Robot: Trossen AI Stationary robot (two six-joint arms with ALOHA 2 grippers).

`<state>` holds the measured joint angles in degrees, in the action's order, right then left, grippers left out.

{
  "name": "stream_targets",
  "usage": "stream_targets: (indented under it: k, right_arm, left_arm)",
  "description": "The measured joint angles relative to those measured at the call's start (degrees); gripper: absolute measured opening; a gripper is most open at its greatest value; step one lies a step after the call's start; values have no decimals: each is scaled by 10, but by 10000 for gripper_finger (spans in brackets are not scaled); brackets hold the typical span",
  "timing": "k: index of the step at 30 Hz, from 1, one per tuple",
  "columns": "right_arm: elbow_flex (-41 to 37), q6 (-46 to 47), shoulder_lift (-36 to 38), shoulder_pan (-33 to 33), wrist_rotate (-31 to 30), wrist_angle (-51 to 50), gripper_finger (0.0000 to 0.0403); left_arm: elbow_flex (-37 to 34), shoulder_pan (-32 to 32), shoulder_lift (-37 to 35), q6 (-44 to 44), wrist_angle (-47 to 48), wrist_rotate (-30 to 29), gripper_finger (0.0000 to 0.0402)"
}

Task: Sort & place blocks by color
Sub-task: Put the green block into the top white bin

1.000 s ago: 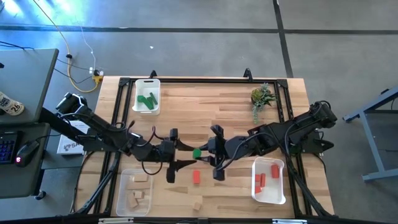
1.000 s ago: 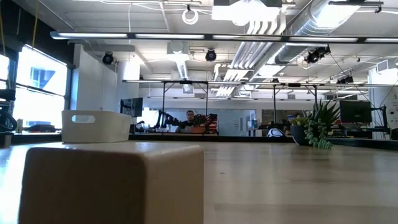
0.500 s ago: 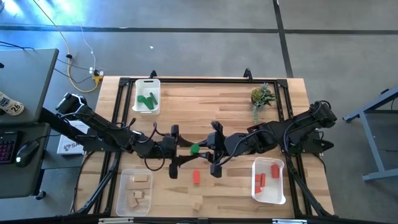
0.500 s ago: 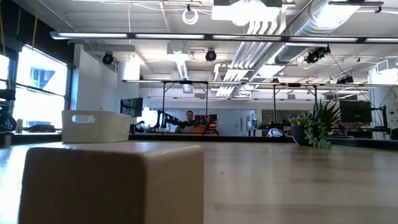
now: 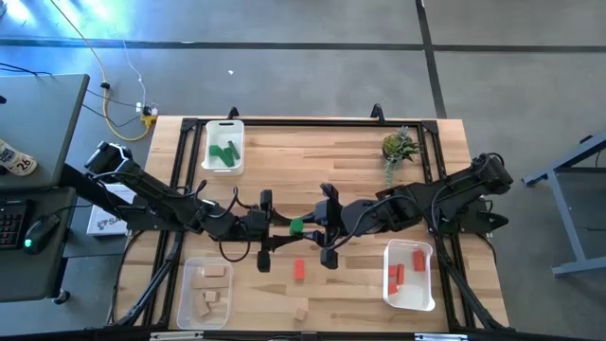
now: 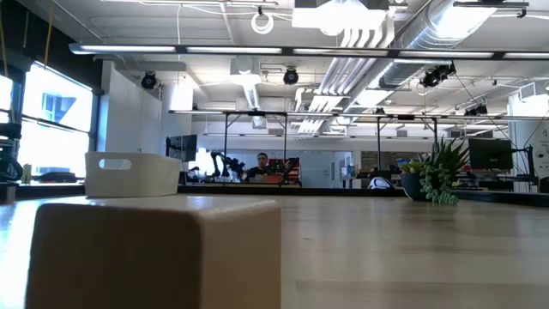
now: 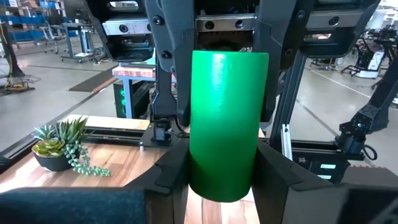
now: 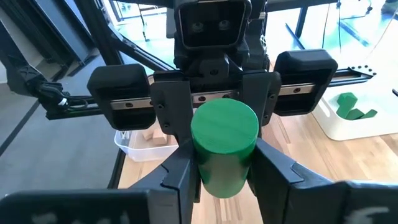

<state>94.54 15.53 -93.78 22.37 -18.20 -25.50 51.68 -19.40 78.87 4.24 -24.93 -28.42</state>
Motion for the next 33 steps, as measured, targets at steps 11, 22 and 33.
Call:
stream_targets:
  k: [11, 22, 33]
  right_arm:
    - [0, -25, -1, 1, -23, -6, 194]
    - [0, -26, -1, 0, -24, -26, 210]
    - [0, -25, -1, 1, -10, -32, 211]
  left_arm:
    - [0, 1, 0, 24, 63, -5, 108]
    - [0, 14, -11, 74, 244, -104, 110]
    - [0, 122, -13, 211, 489, -104, 110]
